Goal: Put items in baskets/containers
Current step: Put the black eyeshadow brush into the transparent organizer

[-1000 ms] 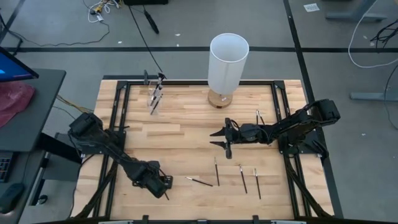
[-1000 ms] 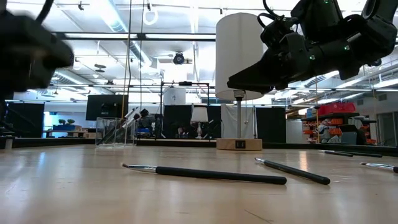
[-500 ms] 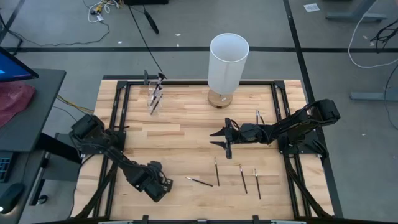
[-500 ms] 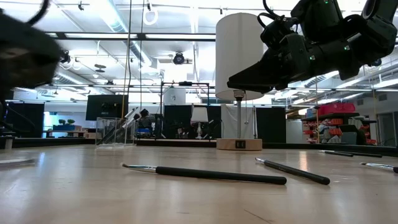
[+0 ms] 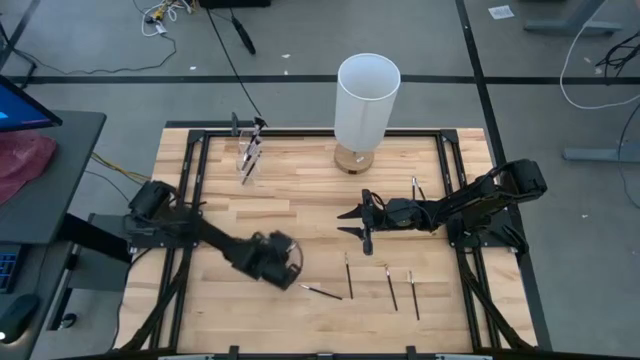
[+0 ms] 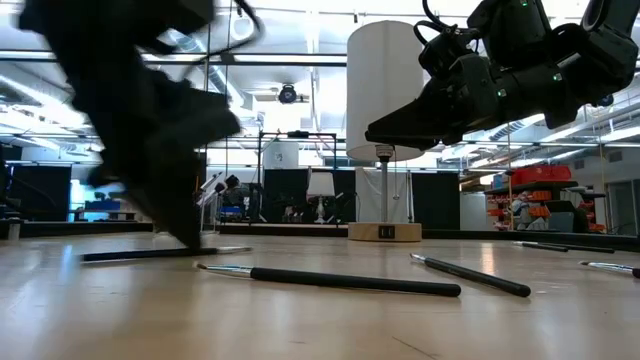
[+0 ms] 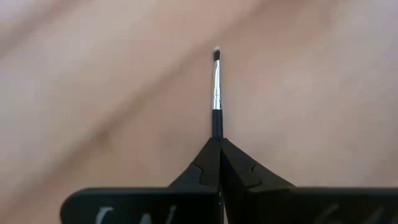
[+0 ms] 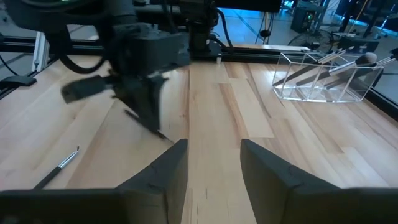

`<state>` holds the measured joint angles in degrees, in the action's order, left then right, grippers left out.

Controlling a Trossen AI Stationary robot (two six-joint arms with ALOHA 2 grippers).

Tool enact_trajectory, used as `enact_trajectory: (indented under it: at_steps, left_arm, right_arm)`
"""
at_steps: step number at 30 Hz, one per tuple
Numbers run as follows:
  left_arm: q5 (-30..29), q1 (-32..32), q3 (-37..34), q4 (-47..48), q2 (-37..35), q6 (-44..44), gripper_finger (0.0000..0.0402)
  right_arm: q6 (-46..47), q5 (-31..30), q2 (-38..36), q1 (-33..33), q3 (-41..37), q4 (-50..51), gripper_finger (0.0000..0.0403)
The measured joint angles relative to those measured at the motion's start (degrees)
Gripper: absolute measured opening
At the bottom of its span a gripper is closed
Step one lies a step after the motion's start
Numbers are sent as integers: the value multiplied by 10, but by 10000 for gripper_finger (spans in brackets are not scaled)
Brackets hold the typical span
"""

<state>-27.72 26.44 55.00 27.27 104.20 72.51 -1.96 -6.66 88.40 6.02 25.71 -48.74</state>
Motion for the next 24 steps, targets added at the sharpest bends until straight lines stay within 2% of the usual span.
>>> enact_trajectory:
  at_steps: [5, 14, 18, 24]
  left_arm:
    - [-3, -23, -2, -7, -6, -110, 1]
    - [-26, 3, -3, -26, -13, -188, 13]
    - [-61, 20, -3, -34, -27, -192, 57]
    - [-126, 47, -9, -41, -29, -188, 146]
  right_arm:
    - [21, 0, 0, 0, 0, 1, 148]
    - [30, 0, 0, 0, 0, 1, 148]
    - [30, 0, 0, 0, 0, 1, 148]
    - [40, 0, 0, 0, 0, -7, 148]
